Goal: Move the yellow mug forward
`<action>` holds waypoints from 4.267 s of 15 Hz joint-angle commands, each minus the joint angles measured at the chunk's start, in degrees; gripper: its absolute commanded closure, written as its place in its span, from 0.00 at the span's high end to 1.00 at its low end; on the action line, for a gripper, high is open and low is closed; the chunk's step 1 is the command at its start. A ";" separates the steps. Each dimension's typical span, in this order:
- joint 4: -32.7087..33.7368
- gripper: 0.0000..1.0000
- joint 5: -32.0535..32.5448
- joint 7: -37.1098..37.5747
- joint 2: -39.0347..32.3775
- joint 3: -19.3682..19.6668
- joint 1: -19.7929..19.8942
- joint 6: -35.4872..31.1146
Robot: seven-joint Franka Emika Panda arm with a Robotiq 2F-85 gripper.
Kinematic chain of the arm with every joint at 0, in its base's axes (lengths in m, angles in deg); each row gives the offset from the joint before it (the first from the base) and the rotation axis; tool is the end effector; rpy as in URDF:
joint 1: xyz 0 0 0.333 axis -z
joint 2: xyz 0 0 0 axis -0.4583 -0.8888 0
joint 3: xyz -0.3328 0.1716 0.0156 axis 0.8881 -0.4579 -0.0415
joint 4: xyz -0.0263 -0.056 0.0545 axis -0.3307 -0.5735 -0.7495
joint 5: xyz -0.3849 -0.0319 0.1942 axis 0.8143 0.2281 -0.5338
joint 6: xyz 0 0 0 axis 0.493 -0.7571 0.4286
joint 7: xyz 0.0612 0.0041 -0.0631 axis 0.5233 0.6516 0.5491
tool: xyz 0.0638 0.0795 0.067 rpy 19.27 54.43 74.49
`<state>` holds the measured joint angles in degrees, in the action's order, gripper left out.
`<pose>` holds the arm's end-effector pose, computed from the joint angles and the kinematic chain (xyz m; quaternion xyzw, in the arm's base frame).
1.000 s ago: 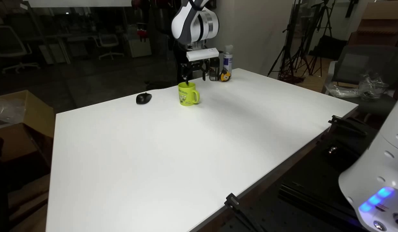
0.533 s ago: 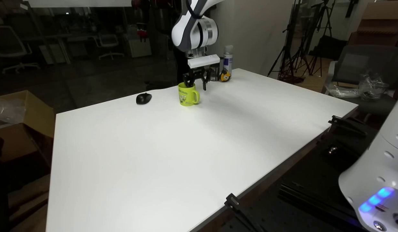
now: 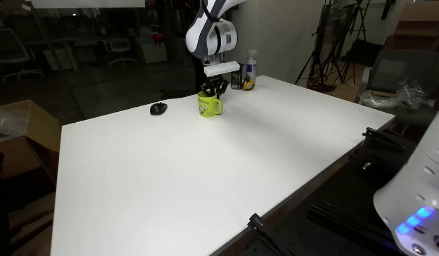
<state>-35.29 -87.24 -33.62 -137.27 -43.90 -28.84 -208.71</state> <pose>0.7847 -0.0318 0.1501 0.9940 -0.1052 0.0031 0.0304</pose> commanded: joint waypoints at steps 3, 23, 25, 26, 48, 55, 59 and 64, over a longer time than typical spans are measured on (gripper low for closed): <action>-2.03 0.02 0.47 0.10 1.97 -0.73 -1.17 3.16; -14.84 0.02 4.54 3.96 8.55 1.72 -5.74 -6.18; -20.97 0.02 6.25 6.70 11.86 3.43 -7.60 -10.03; -23.80 0.02 6.64 7.82 13.48 3.90 -8.23 -11.43; -55.00 0.76 2.05 3.43 29.36 -0.48 -6.66 -32.05; -58.83 1.00 -9.36 -12.02 39.81 -11.84 2.19 -20.31; -63.41 1.00 -9.25 -10.75 49.68 -9.75 0.84 -17.87; -63.46 1.00 -7.76 -10.48 51.57 -7.98 0.45 -17.95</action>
<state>-98.83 -95.11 -44.21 -85.72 -52.63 -27.65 -226.82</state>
